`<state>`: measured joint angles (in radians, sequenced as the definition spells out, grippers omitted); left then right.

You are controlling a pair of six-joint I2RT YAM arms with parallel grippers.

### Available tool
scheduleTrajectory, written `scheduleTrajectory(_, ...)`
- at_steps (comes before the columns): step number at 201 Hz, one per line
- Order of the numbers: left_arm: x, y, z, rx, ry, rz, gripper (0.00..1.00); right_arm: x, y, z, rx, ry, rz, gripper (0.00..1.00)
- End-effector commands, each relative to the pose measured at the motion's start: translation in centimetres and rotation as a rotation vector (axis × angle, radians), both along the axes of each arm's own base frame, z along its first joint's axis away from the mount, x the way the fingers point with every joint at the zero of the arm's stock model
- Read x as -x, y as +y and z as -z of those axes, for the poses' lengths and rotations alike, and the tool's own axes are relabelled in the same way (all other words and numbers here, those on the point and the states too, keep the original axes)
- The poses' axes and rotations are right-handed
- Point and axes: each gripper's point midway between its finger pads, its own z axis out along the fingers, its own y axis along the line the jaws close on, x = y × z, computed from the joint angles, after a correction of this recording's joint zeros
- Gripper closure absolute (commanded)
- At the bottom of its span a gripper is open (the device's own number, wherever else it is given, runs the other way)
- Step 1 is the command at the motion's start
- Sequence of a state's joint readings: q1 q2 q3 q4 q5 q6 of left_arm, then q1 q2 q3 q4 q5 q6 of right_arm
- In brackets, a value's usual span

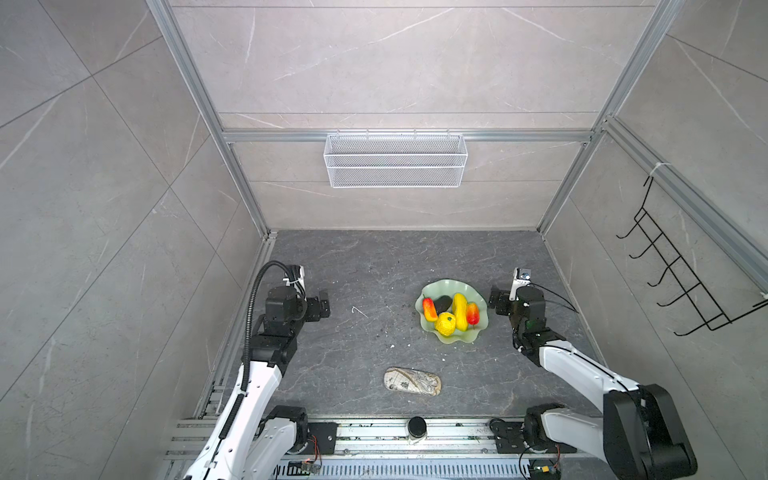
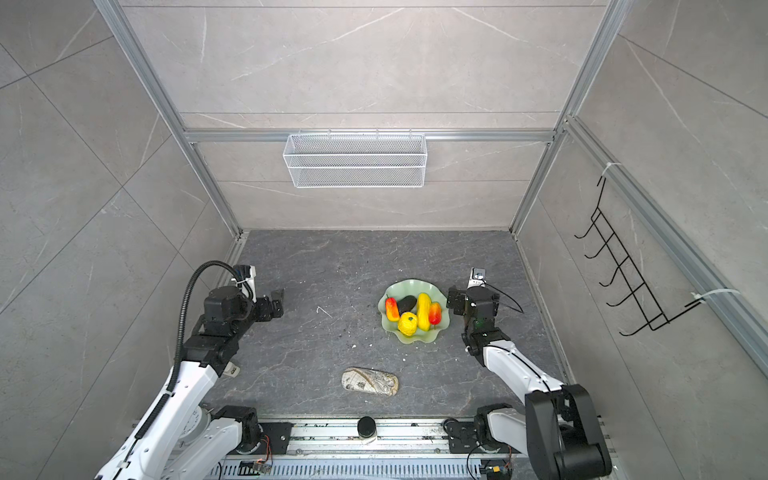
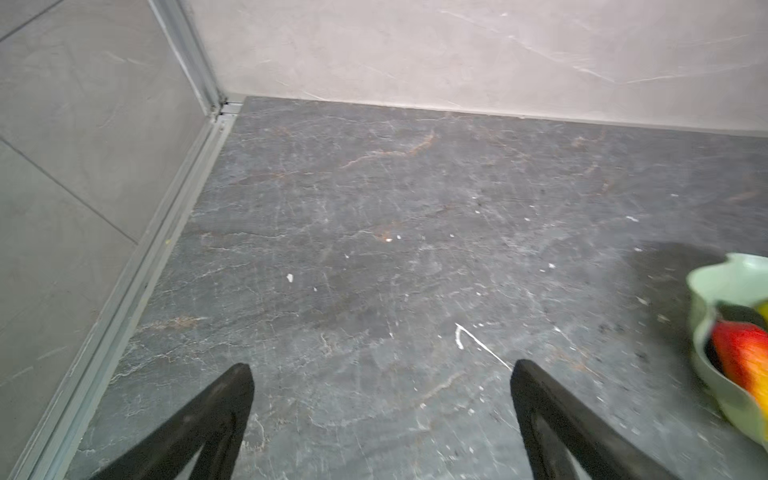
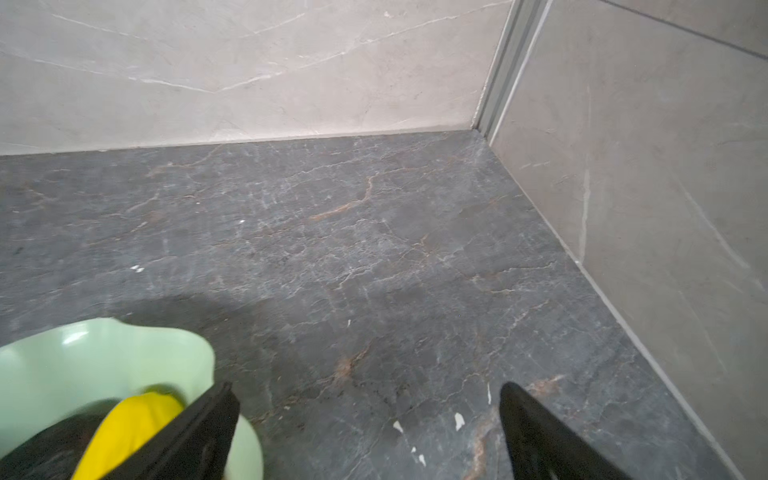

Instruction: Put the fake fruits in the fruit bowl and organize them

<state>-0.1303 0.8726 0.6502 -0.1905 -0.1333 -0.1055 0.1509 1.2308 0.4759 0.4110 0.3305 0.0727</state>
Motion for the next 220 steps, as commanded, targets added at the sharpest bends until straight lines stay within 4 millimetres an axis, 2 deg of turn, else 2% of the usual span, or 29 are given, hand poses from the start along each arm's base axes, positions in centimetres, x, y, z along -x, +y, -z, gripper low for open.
scheduleTrajectory(1,-2.3,3.0,-0.5,-0.086,-0.165,-0.161,0.0,-1.4,-0.9,-1.5,0.042,-0.124,0.051,0.0)
scheduleTrajectory(9,-2.7,3.4,0.4,-0.113,-0.188,-0.177,0.0,-1.4,-0.4,-0.9,0.044,-0.081,0.021,0.0)
scheduleTrajectory(18,-3.1,3.9,1.2,-0.133,-0.215,-0.196,0.0,-1.6,0.0,-1.4,0.036,-0.116,-0.002,0.0)
scheduleTrajectory(39,-3.6,4.7,4.0,-0.15,-0.164,-0.212,0.0,-1.4,0.4,-1.7,0.029,-0.151,-0.035,0.0)
scheduleTrajectory(56,-4.0,4.9,5.6,-0.144,-0.142,-0.207,0.0,-1.2,0.8,-1.4,0.018,-0.128,-0.054,0.0)
scheduleTrajectory(64,-4.2,4.9,6.1,-0.139,-0.149,-0.199,0.0,-1.1,1.0,-0.9,0.013,-0.105,-0.065,0.0)
scheduleTrajectory(98,-5.3,4.8,8.3,-0.102,-0.161,-0.138,0.0,0.3,-0.4,0.9,0.014,-0.125,0.004,0.0)
scheduleTrajectory(129,-6.7,4.4,11.0,-0.098,-0.14,-0.089,0.0,-0.7,-0.3,2.7,0.017,-0.105,0.006,0.0)
scheduleTrajectory(146,-6.9,5.1,11.4,-0.065,-0.111,-0.101,0.0,-1.6,0.0,3.4,0.008,-0.082,-0.014,0.0)
scheduleTrajectory(163,-6.9,5.1,11.5,-0.058,-0.11,-0.098,0.0,-1.8,-0.8,4.0,-0.044,-0.066,-0.013,0.0)
scheduleTrajectory(175,-7.0,5.2,11.4,-0.059,-0.114,-0.099,0.0,-1.5,-0.6,4.5,-0.056,-0.061,-0.042,0.0)
scheduleTrajectory(220,-7.0,5.2,11.5,-0.047,-0.107,-0.094,0.0,-1.6,-0.6,4.7,-0.071,-0.069,-0.061,0.0)
